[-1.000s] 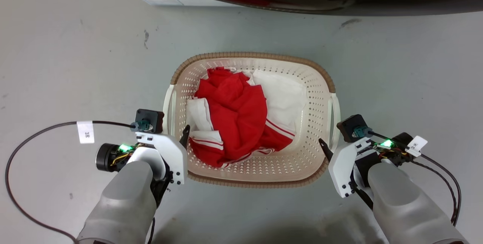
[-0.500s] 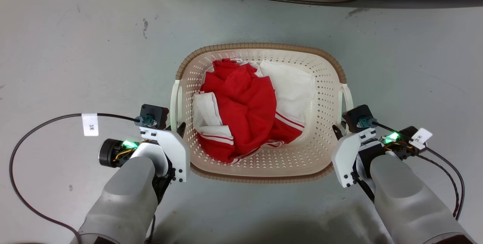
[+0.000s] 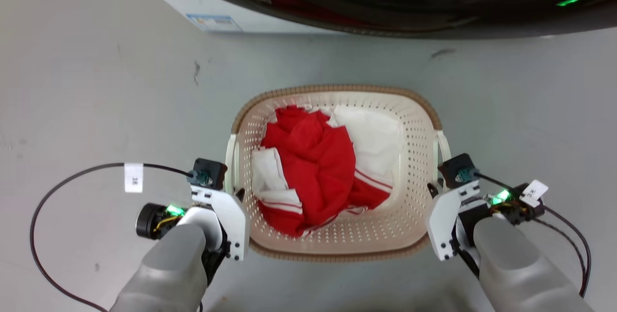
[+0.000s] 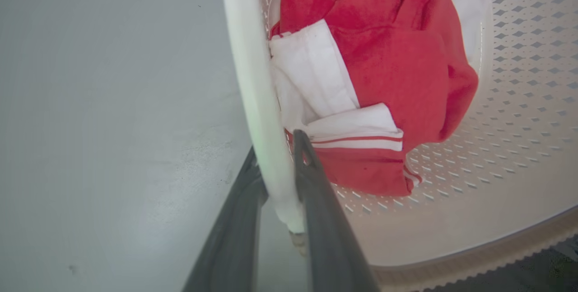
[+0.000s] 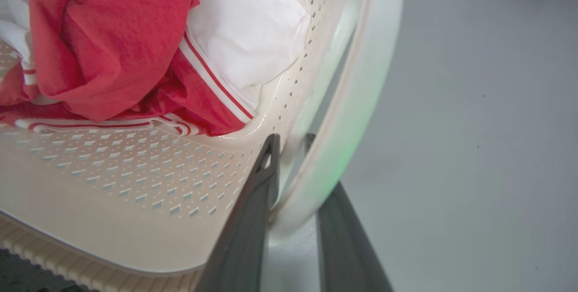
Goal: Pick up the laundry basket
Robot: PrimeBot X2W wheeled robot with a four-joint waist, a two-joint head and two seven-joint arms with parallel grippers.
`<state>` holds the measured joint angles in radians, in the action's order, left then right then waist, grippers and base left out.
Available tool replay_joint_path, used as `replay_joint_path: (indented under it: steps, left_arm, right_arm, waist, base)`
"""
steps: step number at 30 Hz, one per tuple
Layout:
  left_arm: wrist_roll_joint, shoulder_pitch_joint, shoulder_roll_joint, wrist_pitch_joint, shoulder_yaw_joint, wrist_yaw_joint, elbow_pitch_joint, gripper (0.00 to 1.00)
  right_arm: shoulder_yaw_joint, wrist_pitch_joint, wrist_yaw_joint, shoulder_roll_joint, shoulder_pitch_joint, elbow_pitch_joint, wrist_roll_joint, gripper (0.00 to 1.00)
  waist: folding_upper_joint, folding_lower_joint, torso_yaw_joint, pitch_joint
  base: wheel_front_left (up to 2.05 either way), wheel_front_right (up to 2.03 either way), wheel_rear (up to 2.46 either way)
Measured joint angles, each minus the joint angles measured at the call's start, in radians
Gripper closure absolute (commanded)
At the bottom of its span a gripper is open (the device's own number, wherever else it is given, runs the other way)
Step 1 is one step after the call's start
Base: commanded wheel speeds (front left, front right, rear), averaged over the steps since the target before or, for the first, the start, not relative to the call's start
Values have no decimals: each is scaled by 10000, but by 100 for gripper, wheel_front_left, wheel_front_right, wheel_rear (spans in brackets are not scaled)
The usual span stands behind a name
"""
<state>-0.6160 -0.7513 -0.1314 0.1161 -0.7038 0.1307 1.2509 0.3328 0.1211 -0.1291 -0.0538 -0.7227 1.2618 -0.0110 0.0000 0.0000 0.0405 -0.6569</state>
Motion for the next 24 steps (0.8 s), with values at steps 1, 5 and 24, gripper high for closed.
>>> replay_joint_path:
  steps: [1, 5, 24]
  left_arm:
    - [-63, 68, 0, -81, -81, 0, -8, 100]
    - [-345, 327, -52, -355, -389, 0, -36, 100]
    - [-1850, 1323, -362, -1889, -1569, -25, -456, 100]
  right_arm:
    - [102, -63, 0, -2, 74, -17, -102, 100]
    - [577, -330, 2, -12, 380, -98, -583, 100]
    - [2966, -1797, 12, -52, 1183, -265, -2585, 100]
  waist:
    - [0, 0, -7, 144]
    - [0, 0, -48, 739]
    - [0, -2, -517, 3695]
  base:
    - [0, 0, 0]
    - [0, 0, 0]
    - [0, 0, 0]
